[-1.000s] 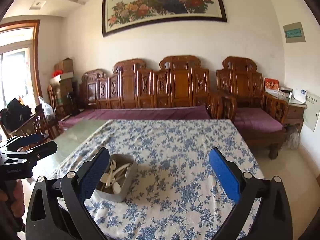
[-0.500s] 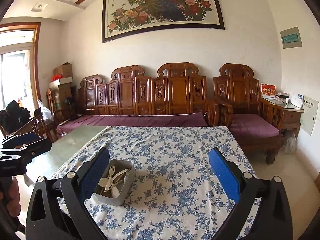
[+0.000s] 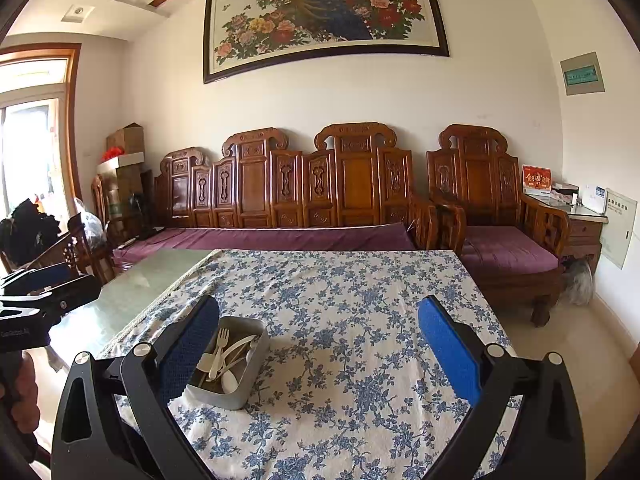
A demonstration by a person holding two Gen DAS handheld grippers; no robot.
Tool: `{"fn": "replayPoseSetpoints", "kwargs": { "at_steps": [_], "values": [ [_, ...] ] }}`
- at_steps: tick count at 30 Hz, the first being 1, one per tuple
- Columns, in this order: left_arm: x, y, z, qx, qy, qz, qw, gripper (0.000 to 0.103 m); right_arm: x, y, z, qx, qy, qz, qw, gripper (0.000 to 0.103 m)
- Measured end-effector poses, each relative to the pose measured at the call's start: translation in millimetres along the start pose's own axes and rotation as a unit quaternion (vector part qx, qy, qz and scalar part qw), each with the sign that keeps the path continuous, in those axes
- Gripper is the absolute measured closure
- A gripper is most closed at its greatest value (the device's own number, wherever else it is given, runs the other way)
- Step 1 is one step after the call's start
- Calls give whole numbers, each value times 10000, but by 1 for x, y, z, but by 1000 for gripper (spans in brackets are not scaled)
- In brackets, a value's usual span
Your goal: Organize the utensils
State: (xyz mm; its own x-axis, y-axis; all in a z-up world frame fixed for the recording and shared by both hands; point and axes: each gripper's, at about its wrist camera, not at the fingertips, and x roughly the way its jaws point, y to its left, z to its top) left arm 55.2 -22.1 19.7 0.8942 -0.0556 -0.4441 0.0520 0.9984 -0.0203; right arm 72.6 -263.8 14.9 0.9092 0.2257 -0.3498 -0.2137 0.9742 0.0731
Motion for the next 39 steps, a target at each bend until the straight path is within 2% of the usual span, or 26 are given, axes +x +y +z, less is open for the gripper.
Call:
{"fn": "replayPoseSetpoints", "kwargs": {
  "at_steps": [39],
  "values": [
    [0, -2, -1, 18, 11, 1, 10000, 8, 2, 0, -2, 6, 0, 0, 10000, 3]
  ]
}}
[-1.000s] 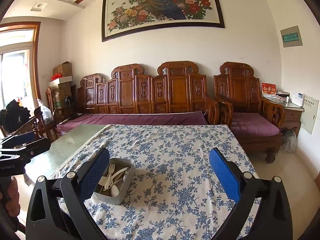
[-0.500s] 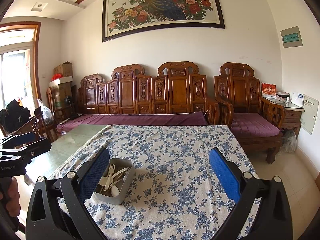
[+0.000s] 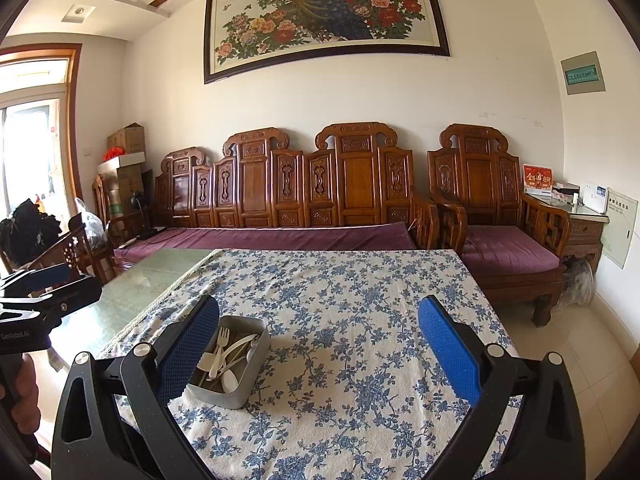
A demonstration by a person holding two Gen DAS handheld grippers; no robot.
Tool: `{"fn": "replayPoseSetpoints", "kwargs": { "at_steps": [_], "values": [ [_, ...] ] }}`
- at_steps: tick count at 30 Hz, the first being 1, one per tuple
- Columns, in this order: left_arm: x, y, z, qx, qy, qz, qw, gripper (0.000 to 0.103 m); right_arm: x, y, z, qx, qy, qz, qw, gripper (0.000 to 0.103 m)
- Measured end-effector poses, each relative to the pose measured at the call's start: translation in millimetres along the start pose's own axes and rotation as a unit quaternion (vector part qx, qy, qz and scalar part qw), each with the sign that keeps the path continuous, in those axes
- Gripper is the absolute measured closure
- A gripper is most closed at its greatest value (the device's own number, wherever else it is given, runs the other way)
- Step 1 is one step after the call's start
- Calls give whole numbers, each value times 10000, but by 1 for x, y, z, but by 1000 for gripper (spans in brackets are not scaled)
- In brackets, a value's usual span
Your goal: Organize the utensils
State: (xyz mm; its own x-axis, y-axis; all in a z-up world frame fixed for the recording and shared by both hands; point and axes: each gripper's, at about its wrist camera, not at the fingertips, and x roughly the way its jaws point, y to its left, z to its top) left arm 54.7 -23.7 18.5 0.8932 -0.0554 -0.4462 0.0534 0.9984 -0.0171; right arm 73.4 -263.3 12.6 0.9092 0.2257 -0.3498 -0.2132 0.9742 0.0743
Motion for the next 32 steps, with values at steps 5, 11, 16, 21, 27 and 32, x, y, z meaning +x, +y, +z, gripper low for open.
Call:
{"fn": "replayPoseSetpoints", "kwargs": {
  "at_steps": [5, 11, 16, 21, 27, 32],
  "values": [
    [0, 0, 0, -3, -4, 0, 10000, 8, 0, 0, -1, -7, -3, 1, 10000, 3],
    [0, 0, 0, -1, -1, 2, 10000, 8, 0, 0, -1, -4, -1, 5, 10000, 3],
    [0, -1, 0, -1, -4, -5, 10000, 8, 0, 0, -1, -2, -6, 1, 10000, 3],
    [0, -1, 0, -9, -1, -4, 10000, 8, 0, 1, -1, -3, 2, 7, 10000, 3],
    [0, -1, 0, -14, 4, -34, 10000, 8, 0, 1, 0, -2, -2, 3, 10000, 3],
    [0, 1, -1, -22, 13, -39, 10000, 8, 0, 1, 0, -5, 4, 4, 10000, 3]
  ]
}}
